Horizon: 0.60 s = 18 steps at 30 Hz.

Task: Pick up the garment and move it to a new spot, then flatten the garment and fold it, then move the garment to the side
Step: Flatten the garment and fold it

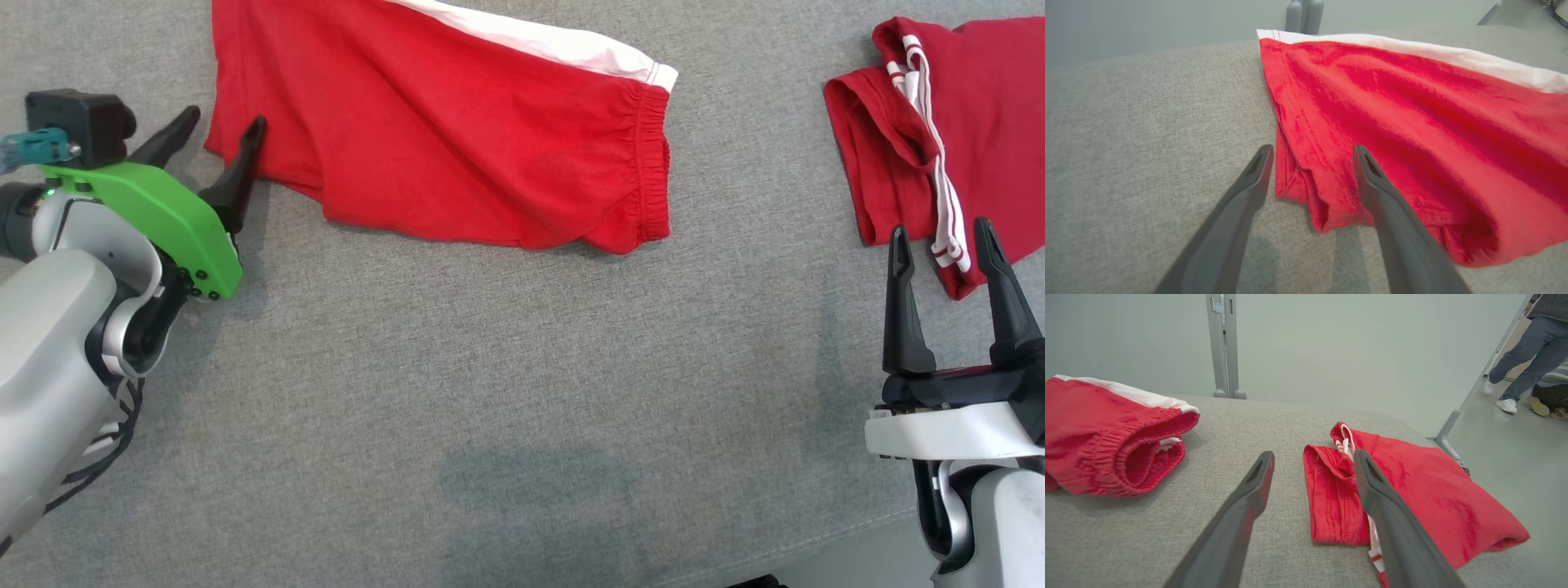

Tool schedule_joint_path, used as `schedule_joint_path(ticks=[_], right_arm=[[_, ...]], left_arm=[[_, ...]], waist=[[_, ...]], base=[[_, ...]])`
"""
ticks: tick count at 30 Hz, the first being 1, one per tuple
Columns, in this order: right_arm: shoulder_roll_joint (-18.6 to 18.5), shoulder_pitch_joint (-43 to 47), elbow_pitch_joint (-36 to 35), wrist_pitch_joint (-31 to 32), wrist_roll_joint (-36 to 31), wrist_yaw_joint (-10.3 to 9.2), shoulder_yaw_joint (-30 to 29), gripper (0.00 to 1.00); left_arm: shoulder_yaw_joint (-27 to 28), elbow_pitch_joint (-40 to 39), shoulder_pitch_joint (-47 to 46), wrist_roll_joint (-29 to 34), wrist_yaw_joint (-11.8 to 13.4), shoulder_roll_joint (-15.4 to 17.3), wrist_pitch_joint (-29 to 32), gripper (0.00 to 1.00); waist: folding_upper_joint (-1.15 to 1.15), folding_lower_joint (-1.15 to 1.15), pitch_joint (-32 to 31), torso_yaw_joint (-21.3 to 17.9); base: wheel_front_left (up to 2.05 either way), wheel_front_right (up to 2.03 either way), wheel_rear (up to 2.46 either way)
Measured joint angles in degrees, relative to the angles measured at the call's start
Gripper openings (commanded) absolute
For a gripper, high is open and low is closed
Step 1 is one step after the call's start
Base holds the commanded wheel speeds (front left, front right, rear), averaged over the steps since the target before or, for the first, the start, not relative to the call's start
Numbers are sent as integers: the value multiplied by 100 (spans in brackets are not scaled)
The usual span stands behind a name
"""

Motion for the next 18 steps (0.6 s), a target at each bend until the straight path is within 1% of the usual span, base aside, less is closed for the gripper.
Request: schedule_joint_path(ticks=[7, 8, 9, 10, 14, 18], right_arm=[[7, 12, 65, 0, 156, 0, -20, 100], [7, 12, 68, 0, 159, 0, -21, 100], [7, 12, 70, 0, 166, 0, -23, 100], [7, 12, 76, 0, 177, 0, -26, 100], [7, 16, 118, 0, 218, 0, -48, 100], [9, 116, 203, 0, 289, 0, -66, 100]], left_arm=[[-240, 371, -158, -129, -99, -163, 679, 100], [-276, 404, -197, -116, -100, -169, 771, 98], [-312, 432, -236, -93, -100, -176, 850, 39], [-335, 461, -270, -86, -103, -186, 932, 0], [-443, 437, -317, -97, -151, -250, 1168, 0], [-498, 168, -142, -82, -91, -221, 1110, 0]], waist=[[0, 0, 4, -36], [0, 0, -2, -41], [0, 0, -8, -46], [0, 0, -13, -50], [0, 0, -70, -47], [0, 0, -196, -25]], base=[[0, 0, 0], [0, 0, 0], [0, 0, 0], [0, 0, 0], [0, 0, 0], [0, 0, 0]])
